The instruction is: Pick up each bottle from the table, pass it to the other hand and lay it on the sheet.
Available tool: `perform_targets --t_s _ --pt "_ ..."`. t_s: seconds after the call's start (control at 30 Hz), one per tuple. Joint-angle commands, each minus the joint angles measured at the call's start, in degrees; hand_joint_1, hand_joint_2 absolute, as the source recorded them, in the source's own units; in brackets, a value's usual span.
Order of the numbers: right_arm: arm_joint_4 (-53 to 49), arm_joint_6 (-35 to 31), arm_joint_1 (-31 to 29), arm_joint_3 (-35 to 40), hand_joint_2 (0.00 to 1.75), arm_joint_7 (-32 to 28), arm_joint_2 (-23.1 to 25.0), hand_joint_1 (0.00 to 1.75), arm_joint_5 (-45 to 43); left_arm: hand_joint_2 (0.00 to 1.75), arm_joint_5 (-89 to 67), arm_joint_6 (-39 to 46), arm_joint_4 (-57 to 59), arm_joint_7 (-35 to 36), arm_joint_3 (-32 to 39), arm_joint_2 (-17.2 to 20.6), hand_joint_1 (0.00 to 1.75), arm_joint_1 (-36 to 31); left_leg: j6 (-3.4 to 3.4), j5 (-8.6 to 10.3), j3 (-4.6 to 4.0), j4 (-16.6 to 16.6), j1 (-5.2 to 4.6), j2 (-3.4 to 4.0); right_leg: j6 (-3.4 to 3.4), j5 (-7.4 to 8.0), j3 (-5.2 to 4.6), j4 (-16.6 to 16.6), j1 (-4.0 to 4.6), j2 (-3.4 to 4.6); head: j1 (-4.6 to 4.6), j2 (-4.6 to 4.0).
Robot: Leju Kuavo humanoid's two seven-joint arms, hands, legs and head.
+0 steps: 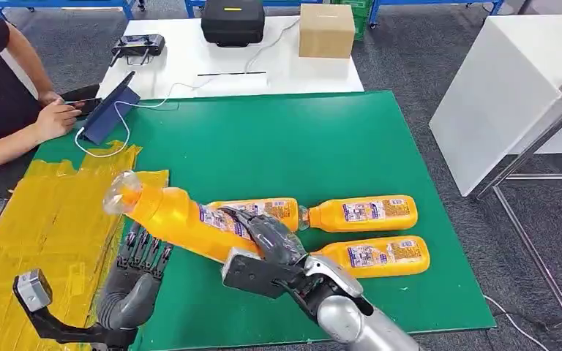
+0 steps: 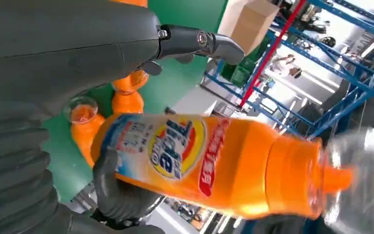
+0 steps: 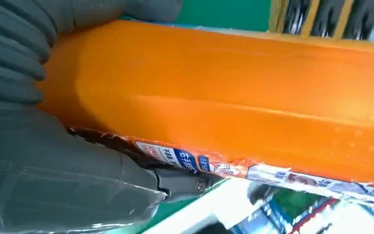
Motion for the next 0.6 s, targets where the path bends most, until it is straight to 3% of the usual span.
perform_targets --t_s 0.03,0.3,0.6 --pt "7.6 2.4 -6.9 7.6 1.75 0.6 -0.4 1.75 -3.3 1.75 -4.4 0.9 0.9 -1.6 -2.9 -0.4 0.0 -3.4 -0.03 -0.04 0.1 0.0 0.01 0.03 0.0 -0.03 0.1 0.0 0.01 -0.02 -0.02 0.0" --pt "7.1 3.6 -7.1 8.2 1.75 0.3 -0.9 1.75 -4.5 1.75 -4.6 0.1 1.1 -1.7 -2.5 -0.5 0.0 -3.2 -0.03 -0.03 0.08 0.0 -0.02 0.0 0.0 -0.03 0.08 0.0 0.0 -0.03 0.0 0.0" --pt "10.2 7.7 -9.9 14.9 1.75 0.2 0.5 1.75 -7.4 1.75 -5.6 0.5 2.7 -2.2 -2.9 -1.4 0.0 -4.5 -0.05 -0.03 0.12 -0.1 -0.01 0.03 -0.01 -0.02 0.11 -0.1 0.02 -0.03 0.0 0.0"
